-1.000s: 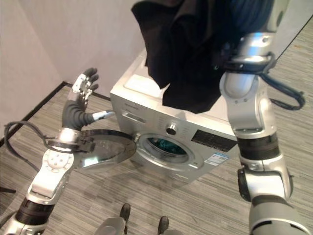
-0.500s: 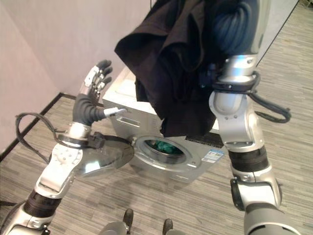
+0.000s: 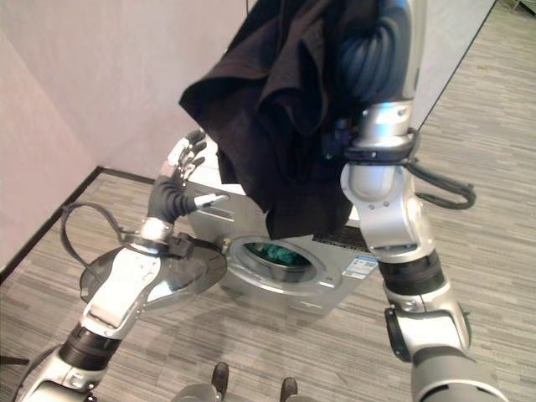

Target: Grab the laundry basket,head to the washer,open it,put in the laundry and shut it.

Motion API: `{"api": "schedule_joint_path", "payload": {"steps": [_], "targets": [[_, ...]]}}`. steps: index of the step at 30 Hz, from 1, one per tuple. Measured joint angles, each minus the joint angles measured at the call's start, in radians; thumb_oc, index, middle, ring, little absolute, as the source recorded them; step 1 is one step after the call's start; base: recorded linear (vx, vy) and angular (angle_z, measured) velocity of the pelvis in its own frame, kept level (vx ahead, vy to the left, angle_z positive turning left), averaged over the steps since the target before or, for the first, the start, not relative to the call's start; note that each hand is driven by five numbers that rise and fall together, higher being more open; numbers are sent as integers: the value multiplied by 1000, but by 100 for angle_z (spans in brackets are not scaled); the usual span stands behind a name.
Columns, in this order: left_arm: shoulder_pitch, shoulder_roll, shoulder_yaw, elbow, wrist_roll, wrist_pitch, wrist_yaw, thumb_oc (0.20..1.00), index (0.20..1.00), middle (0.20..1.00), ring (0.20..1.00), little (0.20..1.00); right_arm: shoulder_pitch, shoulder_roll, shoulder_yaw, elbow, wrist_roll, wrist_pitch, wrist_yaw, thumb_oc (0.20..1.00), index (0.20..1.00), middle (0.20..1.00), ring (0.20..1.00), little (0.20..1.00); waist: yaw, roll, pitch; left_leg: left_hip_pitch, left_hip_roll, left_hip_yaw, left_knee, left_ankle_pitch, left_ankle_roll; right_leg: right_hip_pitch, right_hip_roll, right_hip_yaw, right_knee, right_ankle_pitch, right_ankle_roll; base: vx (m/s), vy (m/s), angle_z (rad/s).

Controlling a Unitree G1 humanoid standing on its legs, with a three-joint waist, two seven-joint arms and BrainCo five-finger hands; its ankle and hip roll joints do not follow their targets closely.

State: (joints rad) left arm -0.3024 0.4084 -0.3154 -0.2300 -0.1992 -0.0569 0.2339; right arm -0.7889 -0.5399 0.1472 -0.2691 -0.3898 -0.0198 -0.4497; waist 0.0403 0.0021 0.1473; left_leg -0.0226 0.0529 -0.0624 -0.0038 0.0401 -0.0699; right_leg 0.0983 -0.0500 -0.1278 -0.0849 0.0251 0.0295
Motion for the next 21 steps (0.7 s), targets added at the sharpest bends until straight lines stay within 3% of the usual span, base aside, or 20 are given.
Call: {"api": "schedule_joint_path", "payload": {"steps": [21], "targets": [[-133,-81,-129,257,20,28,79,1000,1000,1000,1000,1000,-4,149,114,8,91,7,-1,200,200,200,200,200,-7,-28,-20,6,3,18,-22,5,3,-12,1,12,0,0,1,4,-2,-2]]}}
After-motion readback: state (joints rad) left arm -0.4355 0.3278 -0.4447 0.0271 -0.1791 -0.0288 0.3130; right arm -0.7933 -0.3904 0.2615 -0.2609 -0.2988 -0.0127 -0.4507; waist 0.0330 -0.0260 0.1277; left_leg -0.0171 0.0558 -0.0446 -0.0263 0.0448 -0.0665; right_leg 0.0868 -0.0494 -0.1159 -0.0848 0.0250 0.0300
